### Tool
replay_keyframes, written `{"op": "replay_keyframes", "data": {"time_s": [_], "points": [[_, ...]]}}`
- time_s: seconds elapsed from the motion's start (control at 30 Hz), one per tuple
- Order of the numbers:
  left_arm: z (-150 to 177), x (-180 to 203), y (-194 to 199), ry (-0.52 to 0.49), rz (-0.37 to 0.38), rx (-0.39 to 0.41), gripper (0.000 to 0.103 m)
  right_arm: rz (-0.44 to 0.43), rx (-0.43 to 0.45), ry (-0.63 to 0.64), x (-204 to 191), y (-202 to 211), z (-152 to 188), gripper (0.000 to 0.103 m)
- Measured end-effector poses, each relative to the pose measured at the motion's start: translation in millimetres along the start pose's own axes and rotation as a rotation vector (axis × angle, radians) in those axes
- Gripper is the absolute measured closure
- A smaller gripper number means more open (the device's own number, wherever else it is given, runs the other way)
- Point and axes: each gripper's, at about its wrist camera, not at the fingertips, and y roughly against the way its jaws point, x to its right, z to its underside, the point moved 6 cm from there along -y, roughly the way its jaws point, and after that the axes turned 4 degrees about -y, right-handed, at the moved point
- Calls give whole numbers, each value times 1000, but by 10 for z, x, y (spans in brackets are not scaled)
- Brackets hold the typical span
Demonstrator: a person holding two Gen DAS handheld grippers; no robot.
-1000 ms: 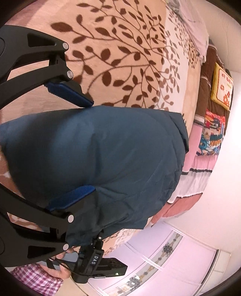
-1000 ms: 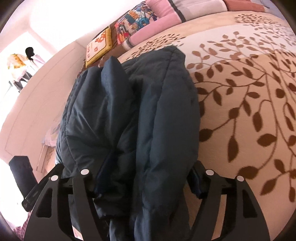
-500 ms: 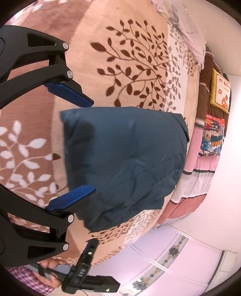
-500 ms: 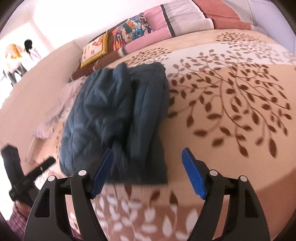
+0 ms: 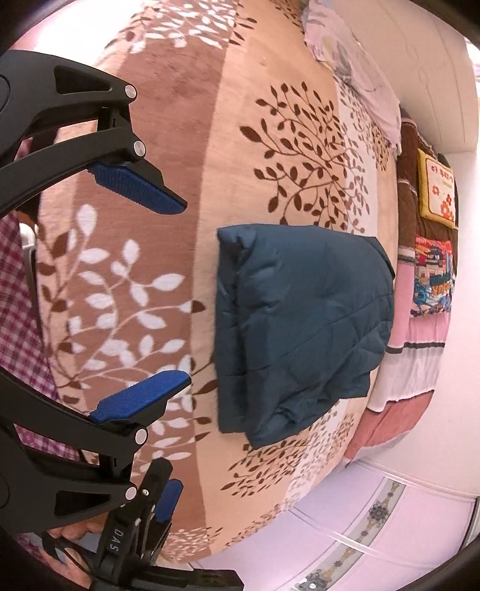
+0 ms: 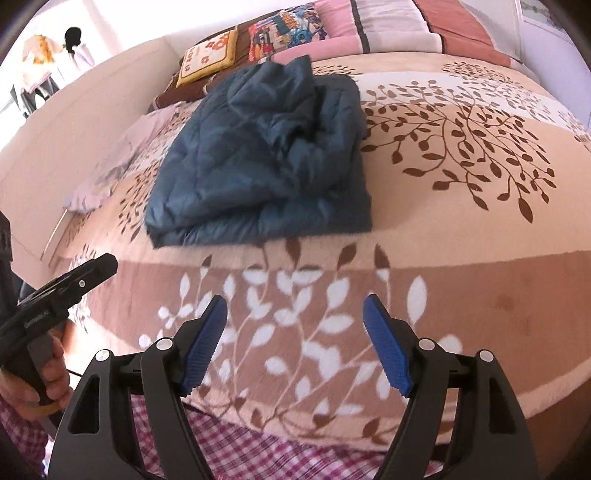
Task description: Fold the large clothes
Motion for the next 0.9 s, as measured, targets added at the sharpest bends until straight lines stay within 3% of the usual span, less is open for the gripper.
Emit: {"op": "replay_keyframes", "data": {"time_s": [0.2, 0.43, 0.9], "points": [[129, 52, 165, 11, -15, -5, 18, 12, -1, 38, -169, 112, 168, 29], [316, 95, 260, 24, -21, -13, 18, 32, -8, -1, -264, 245, 351, 29], [641, 29, 294, 50, -29, -48, 18, 123, -27, 30, -447, 152, 626, 29]]}}
